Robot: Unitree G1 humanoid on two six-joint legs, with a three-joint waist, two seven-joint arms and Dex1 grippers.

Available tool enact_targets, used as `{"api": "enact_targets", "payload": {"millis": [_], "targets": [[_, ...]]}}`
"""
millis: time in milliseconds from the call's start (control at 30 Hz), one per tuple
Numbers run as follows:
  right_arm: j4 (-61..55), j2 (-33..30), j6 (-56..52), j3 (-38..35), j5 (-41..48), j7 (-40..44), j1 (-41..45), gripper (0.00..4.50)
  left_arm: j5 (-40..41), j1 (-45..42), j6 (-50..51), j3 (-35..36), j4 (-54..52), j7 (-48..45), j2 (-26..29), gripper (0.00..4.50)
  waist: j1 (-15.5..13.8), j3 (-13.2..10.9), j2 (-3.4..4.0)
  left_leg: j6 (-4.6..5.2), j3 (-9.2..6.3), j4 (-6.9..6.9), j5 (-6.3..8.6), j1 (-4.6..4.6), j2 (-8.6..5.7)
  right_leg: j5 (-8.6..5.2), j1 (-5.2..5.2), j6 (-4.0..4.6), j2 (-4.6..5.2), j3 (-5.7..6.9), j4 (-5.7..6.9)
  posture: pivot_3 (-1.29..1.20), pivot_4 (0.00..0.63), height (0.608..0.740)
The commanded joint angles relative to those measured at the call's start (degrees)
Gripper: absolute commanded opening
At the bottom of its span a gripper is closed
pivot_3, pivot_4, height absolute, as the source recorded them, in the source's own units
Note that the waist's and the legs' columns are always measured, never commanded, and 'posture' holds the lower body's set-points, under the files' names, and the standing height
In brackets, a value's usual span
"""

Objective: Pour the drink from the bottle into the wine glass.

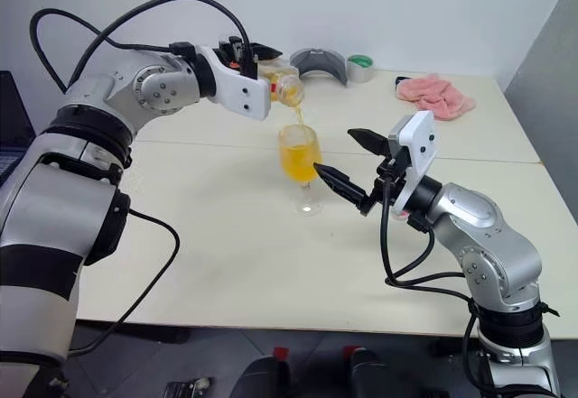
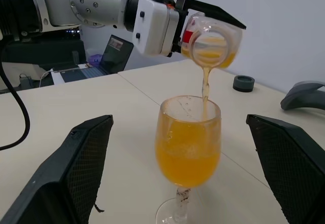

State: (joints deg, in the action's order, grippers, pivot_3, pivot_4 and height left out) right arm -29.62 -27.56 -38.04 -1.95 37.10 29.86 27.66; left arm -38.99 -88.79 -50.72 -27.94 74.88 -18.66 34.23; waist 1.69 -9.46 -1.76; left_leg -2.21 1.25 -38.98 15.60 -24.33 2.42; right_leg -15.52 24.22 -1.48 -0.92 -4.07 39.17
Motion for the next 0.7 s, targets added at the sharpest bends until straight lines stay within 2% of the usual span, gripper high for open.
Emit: {"api": "enact_targets", "payload": {"millis": [33, 367, 533, 700], "targets": [[-1.2, 0.0, 1.1, -0.7, -0.1, 0.1, 1.0, 4.5, 4.3, -0.5, -0.8, 3.3, -1.3, -2.9, 0.1, 1.63, 0.0, 0.0, 0.0, 0.0, 0.0, 0.0, 0.0, 0.0, 0.0, 0.0, 0.0, 0.0, 0.0, 0.0, 0.0, 0.0, 0.15, 0.74], [-2.2, -0.2, 1.1, -0.6, 0.2, 0.3, 0.1, 4.5, 21.3, 1.7, 2.8, 14.9, -5.5, -18.7, -1.9, 1.63, 0.0, 0.0, 0.0, -0.02, -0.01, -0.03, -0.01, 0.01, 0.01, 0.0, 0.0, 0.0, 0.0, 0.01, 0.04, 0.0, 0.15, 0.74], [-3.5, -1.5, 1.2, -0.6, 0.4, 1.9, -0.7, 4.5, 33.0, 3.4, 15.6, 23.6, -12.3, -23.9, -4.2, 1.63, 0.1, 0.0, 0.0, -0.02, -0.04, -0.06, -0.01, 0.0, 0.02, 0.0, 0.0, 0.0, 0.01, 0.02, 0.08, 0.0, 0.15, 0.74], [-6.7, -4.0, 1.0, -1.5, 3.3, 6.0, -3.4, 4.5, 39.7, 9.5, 31.4, 30.0, -23.0, -20.6, -4.7, 1.63, 0.3, 0.0, 0.06, 0.0, -0.29, -0.07, 0.0, 0.13, 0.06, 0.0, -0.01, 0.0, 0.01, -0.02, 0.35, 0.0, 0.15, 0.74]]}}
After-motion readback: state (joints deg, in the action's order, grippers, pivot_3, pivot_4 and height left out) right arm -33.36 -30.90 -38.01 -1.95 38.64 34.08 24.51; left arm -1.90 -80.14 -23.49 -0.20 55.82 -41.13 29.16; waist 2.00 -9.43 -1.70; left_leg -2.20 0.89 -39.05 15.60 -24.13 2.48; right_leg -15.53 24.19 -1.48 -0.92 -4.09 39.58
